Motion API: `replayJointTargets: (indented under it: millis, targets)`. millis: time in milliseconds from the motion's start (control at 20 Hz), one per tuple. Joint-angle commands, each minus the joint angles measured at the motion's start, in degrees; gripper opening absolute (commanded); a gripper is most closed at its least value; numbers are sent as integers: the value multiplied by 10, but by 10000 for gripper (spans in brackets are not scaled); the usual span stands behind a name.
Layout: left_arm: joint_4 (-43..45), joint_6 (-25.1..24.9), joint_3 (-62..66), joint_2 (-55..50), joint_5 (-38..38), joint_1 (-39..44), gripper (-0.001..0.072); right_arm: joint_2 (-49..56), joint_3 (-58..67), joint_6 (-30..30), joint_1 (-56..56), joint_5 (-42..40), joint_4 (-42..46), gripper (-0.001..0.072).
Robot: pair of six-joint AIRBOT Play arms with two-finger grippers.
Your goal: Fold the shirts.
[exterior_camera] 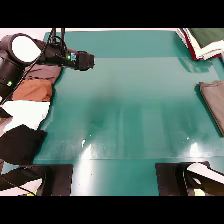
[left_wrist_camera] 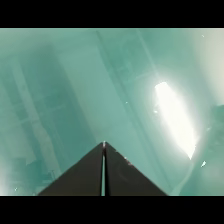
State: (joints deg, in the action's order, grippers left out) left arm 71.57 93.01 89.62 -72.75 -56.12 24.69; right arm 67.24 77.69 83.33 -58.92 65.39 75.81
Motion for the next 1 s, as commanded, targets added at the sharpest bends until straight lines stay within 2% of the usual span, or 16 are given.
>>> replayJointTargets:
  millis: [0,100,350,400,500,550,600,650,800,950]
  targets:
    - [0,-1,0,0,-1,0,30,-21,41,8,52,12,-99,650]
    - [0,-1,0,0,-1,0,30,-40,41,8,137,27,-129,649]
    - [0,-1,0,0,-5,0,30,-73,41,6,407,34,-125,647]
    - [0,-1,0,0,4,0,30,-77,41,6,458,31,-116,619]
    - [0,-1,0,0,21,0,30,-81,41,6,547,25,-78,481]
    - [0,-1,0,0,31,0,30,-81,41,6,584,26,-60,312]
    - [0,-1,0,0,39,0,30,-80,41,5,619,28,-38,66]
    - [0,-1,0,0,45,0,30,-80,41,5,648,29,-22,15]
    - [0,-1,0,0,56,0,30,-80,41,5,704,27,-7,14]
    - [0,-1,0,0,64,0,30,-80,41,6,716,29,-8,14]
